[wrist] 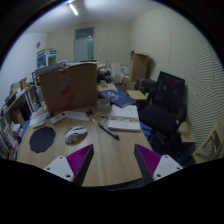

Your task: Arrange mouse

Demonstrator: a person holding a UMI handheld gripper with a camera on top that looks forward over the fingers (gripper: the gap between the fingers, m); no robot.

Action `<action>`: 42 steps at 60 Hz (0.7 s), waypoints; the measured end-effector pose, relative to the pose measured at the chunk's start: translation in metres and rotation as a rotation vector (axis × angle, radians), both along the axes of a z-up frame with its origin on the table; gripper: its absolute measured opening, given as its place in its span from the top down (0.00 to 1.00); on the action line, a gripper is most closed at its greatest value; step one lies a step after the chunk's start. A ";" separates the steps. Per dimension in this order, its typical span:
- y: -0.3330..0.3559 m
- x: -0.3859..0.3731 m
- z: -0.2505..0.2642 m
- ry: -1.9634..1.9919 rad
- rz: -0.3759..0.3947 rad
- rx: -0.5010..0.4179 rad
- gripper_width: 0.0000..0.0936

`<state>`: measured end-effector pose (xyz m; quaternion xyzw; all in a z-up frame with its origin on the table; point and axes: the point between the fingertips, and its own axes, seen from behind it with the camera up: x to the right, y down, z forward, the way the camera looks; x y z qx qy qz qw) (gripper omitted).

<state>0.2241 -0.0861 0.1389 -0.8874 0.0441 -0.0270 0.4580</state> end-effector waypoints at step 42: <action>0.173 -0.191 -0.155 0.049 0.141 -0.078 0.09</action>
